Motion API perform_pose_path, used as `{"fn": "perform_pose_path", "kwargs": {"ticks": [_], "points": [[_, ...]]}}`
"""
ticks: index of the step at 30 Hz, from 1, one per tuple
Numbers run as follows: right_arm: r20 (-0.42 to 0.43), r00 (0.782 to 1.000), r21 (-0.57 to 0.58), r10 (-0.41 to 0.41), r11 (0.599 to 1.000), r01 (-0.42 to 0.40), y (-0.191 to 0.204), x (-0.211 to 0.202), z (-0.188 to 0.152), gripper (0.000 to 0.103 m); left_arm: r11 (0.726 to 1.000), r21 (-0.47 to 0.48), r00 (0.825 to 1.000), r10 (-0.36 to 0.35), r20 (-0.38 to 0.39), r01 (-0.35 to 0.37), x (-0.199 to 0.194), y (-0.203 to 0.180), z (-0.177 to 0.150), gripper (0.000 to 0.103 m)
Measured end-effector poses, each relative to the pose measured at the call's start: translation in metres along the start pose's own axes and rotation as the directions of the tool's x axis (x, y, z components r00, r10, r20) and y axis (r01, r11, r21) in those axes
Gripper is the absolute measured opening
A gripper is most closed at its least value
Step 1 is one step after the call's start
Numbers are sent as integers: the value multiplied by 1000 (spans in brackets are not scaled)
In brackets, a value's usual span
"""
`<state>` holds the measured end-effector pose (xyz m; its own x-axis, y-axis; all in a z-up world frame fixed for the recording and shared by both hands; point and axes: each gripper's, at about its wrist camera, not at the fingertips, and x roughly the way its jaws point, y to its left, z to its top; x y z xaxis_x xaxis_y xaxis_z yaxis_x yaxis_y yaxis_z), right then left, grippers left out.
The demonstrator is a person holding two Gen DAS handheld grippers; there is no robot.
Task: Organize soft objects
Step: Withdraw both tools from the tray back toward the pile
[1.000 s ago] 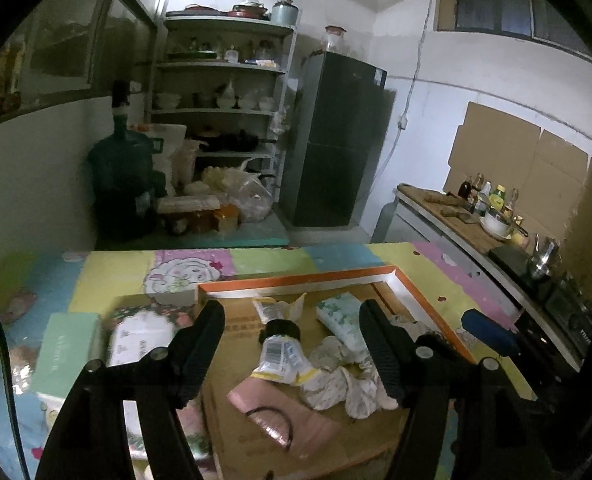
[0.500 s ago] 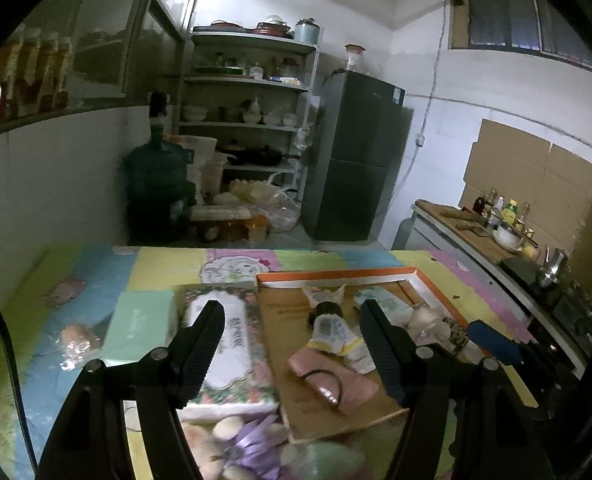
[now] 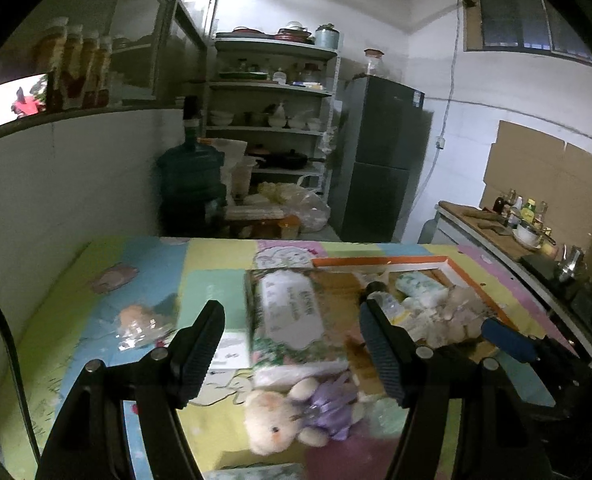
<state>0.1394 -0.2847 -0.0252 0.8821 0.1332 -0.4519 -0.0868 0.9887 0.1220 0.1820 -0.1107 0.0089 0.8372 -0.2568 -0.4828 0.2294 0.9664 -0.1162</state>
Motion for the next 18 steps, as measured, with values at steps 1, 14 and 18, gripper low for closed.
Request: {"fn": "perform_pose_path", "kwargs": {"ticks": [1,14,18], "points": [[-3,1000,-2,4,1000,-4,3,0,-2,73,1000,-2,1000,7,1,-7,-2,4,-2,69],[-52,998,-24,25,999,-26,25,0,-28,73,996,-41,997,76,15,-75,-25,57,-33,69],[-65,998,-31,27,999,-29,28,1,-35,73,995,-50,996,86,7,-86,-29,70,-42,69]]}}
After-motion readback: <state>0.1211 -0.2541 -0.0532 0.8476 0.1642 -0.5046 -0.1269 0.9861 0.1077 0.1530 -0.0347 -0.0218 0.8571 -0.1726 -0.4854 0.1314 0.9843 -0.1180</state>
